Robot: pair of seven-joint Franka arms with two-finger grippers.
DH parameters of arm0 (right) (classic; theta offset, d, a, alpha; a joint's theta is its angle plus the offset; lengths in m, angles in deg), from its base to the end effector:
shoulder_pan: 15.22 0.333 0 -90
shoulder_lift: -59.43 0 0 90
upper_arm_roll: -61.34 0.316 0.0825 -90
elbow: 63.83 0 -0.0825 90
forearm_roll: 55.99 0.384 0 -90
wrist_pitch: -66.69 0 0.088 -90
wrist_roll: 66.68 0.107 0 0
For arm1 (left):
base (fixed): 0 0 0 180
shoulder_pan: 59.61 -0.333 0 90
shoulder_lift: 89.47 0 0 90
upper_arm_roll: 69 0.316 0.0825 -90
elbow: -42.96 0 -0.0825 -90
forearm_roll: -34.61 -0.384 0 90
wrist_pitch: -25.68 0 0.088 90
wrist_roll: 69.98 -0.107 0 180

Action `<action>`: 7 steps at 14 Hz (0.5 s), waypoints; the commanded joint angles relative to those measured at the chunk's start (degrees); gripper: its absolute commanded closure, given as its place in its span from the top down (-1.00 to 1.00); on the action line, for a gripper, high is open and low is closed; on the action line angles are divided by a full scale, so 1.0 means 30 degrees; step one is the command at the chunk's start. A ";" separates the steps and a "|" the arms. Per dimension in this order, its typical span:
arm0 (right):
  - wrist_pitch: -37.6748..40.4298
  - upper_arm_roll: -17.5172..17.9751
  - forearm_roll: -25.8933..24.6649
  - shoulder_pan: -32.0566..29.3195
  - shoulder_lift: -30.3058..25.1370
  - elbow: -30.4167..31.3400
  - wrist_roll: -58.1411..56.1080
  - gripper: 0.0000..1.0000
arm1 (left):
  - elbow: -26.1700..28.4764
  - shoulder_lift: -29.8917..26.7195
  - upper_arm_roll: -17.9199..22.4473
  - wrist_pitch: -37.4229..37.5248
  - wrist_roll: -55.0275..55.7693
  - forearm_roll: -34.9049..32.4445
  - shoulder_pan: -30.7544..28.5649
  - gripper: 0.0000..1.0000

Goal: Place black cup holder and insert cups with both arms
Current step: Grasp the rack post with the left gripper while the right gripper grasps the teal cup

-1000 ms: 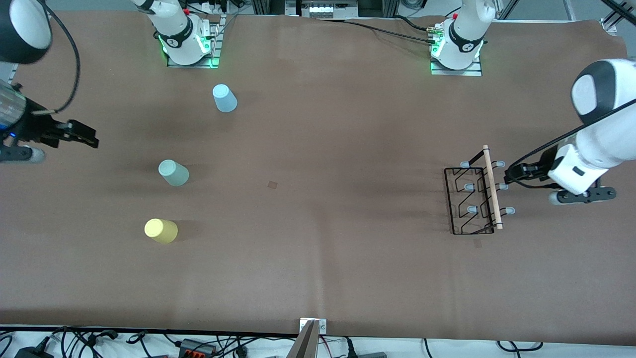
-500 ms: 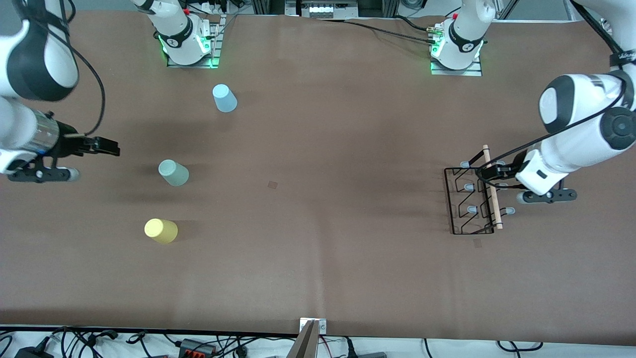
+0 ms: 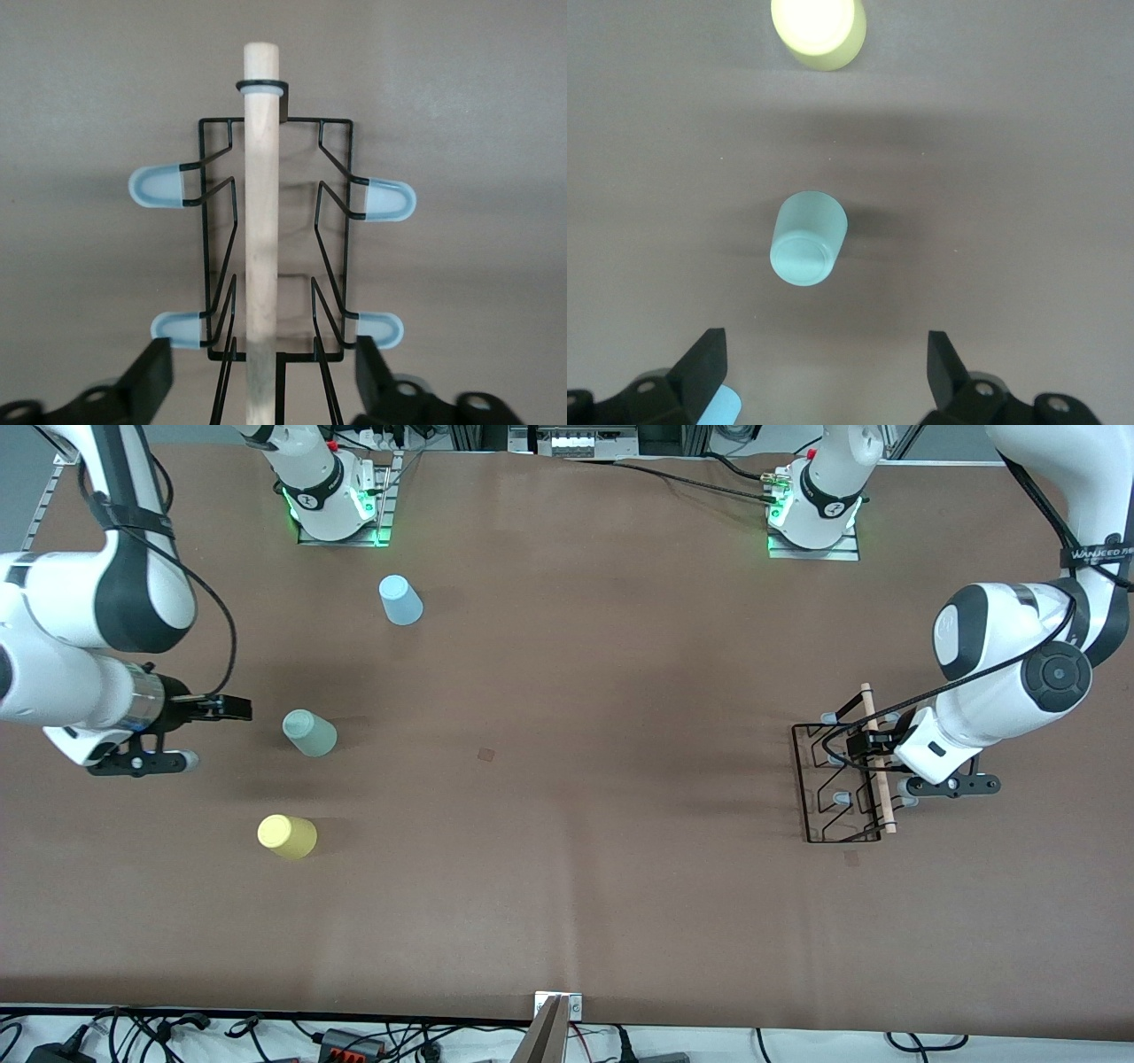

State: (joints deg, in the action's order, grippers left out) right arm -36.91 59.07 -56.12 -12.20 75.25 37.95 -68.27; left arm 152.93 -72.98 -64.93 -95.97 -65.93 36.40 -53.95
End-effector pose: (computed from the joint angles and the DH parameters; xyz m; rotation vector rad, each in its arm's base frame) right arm 0.6035 0.0092 0.3848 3.1064 0.0650 -0.3813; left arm 0.6051 -0.0200 0.3371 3.1360 0.0915 -0.1307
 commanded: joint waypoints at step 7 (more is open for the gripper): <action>-0.1701 -0.0007 0.0392 0.0108 0.0468 0.2547 0.0475 1.00 | 0.0315 -0.0136 -0.0037 -0.0259 0.0143 -0.0568 -0.0043 -0.99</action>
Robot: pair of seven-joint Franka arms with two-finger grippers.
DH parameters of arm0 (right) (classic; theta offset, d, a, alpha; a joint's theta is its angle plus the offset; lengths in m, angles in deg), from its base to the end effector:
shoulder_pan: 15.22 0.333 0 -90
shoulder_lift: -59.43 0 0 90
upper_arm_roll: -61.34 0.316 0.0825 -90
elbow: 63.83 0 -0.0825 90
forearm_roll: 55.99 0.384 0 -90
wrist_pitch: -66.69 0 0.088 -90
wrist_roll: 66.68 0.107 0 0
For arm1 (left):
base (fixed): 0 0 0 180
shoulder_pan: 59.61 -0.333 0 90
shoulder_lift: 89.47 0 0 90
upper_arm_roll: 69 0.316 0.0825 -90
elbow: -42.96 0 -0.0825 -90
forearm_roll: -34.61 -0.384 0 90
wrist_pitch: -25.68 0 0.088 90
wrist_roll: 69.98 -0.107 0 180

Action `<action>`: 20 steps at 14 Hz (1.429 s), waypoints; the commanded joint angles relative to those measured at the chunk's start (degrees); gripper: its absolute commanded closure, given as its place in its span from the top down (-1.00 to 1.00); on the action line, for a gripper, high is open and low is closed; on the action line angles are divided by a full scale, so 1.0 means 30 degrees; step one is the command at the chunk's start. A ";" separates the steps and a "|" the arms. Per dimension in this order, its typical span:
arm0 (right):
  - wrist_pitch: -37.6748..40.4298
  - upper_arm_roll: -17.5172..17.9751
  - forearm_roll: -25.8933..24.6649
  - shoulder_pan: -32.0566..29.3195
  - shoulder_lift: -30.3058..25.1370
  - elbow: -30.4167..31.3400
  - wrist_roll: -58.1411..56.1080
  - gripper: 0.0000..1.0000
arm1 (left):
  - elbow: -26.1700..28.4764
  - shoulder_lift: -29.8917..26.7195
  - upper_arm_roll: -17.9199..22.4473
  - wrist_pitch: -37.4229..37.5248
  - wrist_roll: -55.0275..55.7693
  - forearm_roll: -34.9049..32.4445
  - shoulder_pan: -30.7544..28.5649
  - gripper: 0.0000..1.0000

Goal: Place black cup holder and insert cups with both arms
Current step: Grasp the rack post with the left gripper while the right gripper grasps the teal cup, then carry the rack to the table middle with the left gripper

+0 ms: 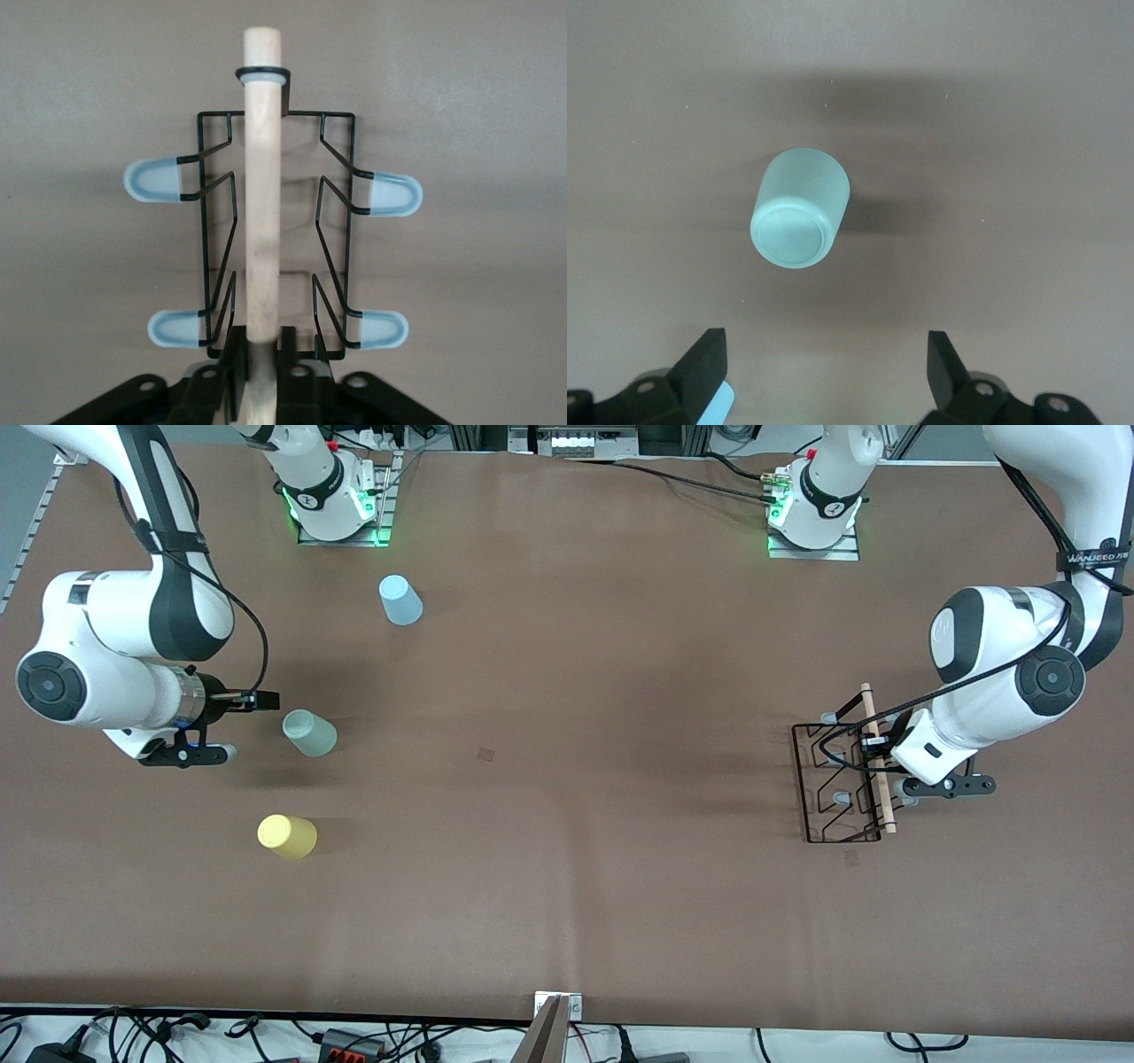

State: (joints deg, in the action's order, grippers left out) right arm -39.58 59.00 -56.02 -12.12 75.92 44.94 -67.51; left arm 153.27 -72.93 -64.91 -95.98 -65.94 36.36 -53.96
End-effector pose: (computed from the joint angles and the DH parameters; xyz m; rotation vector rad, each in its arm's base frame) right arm 0.5783 0.0086 0.3286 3.0865 0.0428 -0.5159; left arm 0.6035 -0.0196 0.3340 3.1366 0.0917 -0.1410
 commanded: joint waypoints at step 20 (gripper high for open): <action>-0.5475 -0.0012 0.0506 0.1079 0.1651 0.2592 0.0773 1.00 | -0.8410 0.2981 -1.0378 0.5957 1.0753 -0.0174 0.1017 -0.99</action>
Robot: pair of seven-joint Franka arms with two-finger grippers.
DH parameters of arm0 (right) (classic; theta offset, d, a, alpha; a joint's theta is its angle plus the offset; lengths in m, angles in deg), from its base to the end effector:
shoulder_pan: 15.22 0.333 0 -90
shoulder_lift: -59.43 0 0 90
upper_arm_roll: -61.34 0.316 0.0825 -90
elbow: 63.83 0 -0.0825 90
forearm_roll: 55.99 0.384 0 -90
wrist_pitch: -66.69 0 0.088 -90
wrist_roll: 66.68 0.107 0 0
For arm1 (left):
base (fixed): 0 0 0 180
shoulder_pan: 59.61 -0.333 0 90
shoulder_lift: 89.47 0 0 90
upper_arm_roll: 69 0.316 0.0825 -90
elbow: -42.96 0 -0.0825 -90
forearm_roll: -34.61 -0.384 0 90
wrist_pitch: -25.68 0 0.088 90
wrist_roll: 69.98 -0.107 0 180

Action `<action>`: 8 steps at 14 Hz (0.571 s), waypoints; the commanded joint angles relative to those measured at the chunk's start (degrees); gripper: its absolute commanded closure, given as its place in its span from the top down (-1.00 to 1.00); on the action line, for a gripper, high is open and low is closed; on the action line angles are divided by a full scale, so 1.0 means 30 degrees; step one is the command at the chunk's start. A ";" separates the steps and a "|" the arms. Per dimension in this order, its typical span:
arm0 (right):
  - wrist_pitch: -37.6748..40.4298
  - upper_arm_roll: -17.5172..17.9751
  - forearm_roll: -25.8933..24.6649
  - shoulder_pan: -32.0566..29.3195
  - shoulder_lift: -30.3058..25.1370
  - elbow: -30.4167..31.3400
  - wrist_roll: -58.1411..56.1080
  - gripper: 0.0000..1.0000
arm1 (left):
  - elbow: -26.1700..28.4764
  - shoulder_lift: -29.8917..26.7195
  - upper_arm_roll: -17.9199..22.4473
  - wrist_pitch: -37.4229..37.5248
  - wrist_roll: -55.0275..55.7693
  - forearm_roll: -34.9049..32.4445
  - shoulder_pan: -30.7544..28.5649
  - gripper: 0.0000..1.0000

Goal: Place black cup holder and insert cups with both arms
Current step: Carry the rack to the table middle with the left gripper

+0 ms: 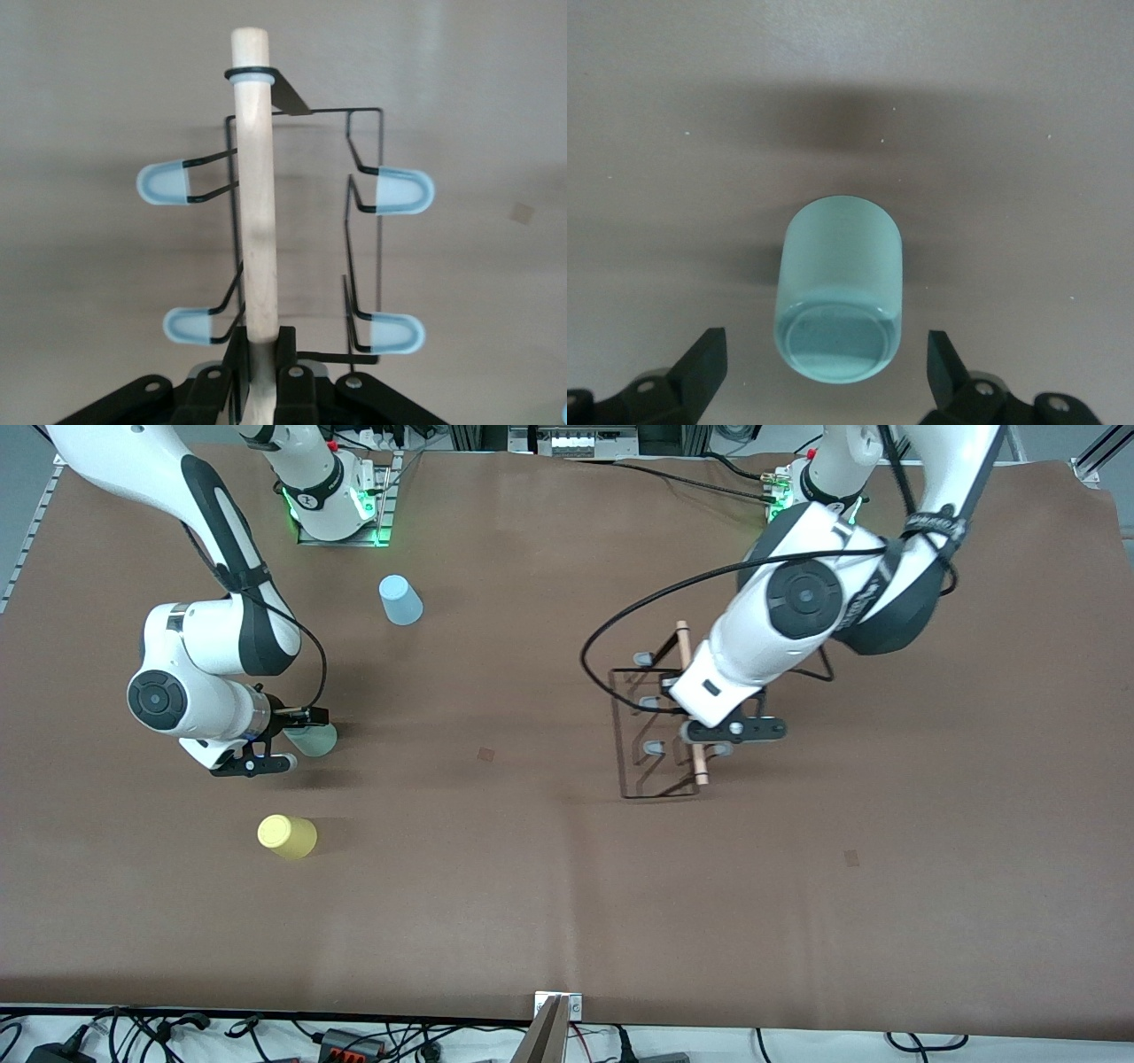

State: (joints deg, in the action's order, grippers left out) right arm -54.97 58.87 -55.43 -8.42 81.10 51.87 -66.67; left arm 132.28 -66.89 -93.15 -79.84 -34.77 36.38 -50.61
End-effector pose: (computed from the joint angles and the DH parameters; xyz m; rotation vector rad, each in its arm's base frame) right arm 0.5682 0.0438 0.2429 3.0916 0.1082 -0.4254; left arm 0.5674 -0.3323 0.4302 3.0170 0.1027 -0.2577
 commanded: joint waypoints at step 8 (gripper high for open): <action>-0.0579 0.0031 0.0311 -0.0272 0.0599 0.0223 0.0848 1.00 | -0.2088 0.2051 -0.2116 0.0106 0.1534 -0.0209 0.1420 -0.99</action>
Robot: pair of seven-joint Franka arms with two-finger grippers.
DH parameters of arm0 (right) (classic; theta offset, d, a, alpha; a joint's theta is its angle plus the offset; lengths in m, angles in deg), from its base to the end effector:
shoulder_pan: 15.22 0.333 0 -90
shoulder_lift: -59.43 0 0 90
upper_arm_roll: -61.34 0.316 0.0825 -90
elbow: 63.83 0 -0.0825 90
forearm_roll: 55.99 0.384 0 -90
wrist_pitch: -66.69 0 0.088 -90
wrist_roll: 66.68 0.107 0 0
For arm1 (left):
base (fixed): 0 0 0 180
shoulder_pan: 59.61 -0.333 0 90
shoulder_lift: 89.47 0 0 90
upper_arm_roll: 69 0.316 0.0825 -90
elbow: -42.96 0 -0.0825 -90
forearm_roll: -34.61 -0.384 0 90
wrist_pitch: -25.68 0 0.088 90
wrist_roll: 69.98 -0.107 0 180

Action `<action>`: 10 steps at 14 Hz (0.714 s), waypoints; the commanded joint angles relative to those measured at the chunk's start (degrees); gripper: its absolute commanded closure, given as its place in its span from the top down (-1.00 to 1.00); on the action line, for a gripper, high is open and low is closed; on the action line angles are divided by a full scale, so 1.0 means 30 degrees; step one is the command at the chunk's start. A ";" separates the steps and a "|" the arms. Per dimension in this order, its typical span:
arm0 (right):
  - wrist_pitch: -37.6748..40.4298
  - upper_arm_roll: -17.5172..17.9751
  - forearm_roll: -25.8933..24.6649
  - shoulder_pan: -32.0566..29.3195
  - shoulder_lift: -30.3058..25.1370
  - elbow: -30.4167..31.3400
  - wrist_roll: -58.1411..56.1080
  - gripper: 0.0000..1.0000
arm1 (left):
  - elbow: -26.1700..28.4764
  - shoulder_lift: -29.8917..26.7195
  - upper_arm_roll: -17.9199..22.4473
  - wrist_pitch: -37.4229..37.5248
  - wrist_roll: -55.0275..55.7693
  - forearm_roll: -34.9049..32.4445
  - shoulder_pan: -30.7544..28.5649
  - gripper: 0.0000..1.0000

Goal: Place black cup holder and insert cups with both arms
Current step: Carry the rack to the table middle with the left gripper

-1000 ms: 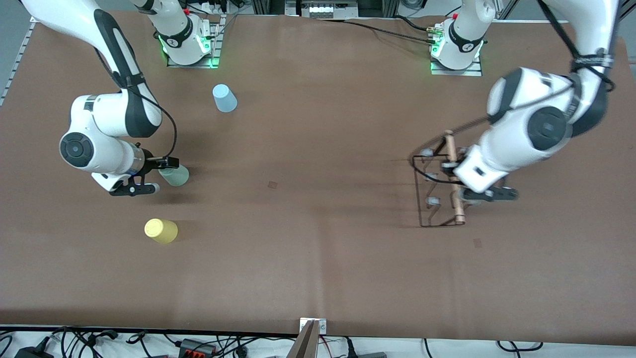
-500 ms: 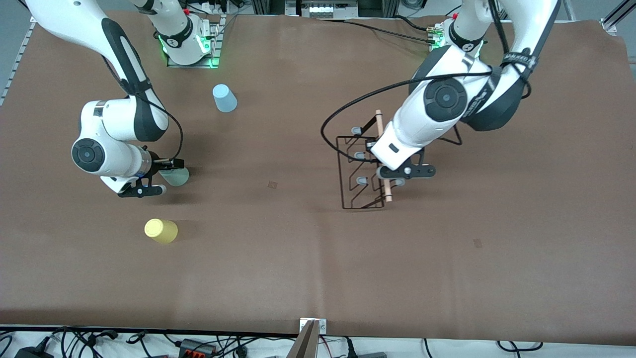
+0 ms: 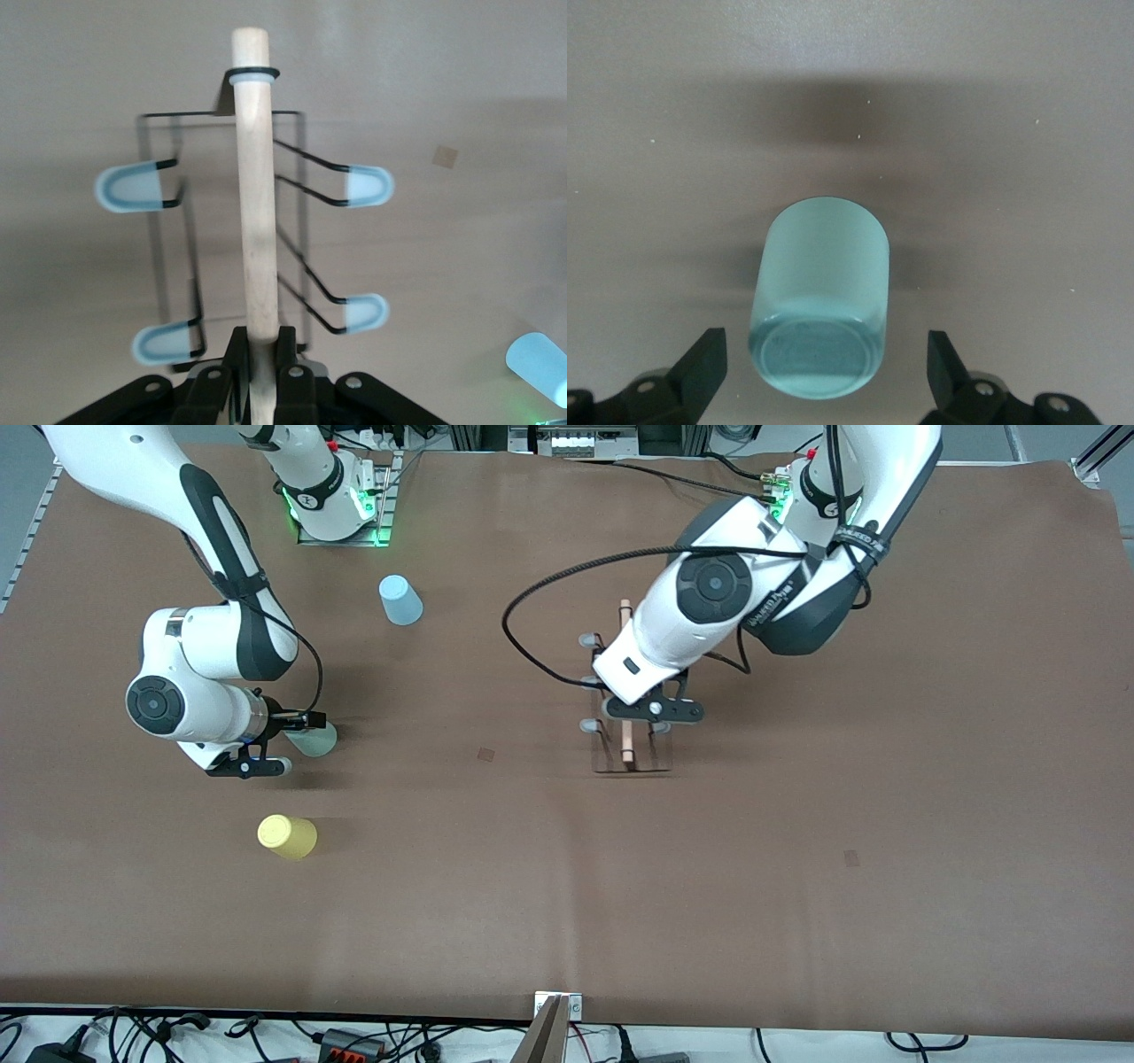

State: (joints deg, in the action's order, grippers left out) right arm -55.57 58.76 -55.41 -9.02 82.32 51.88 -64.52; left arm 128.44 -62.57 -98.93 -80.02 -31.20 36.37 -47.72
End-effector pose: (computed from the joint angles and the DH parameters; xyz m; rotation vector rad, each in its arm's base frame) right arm 0.5679 0.0366 0.2313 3.0857 0.0307 -0.4410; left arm 0.5352 -0.4097 0.4265 2.9646 -0.0042 -0.3128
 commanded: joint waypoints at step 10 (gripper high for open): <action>-0.0114 0.0070 0.0306 0.0014 0.0340 0.0042 0.0159 -0.32 | -0.0778 0.2486 -0.0187 -0.2911 0.2424 -0.0501 0.2157 -0.95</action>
State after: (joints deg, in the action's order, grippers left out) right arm -55.95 58.84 -55.40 -8.98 83.69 51.73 -64.42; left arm 128.38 -56.90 -99.06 -88.75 -25.98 36.35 -41.97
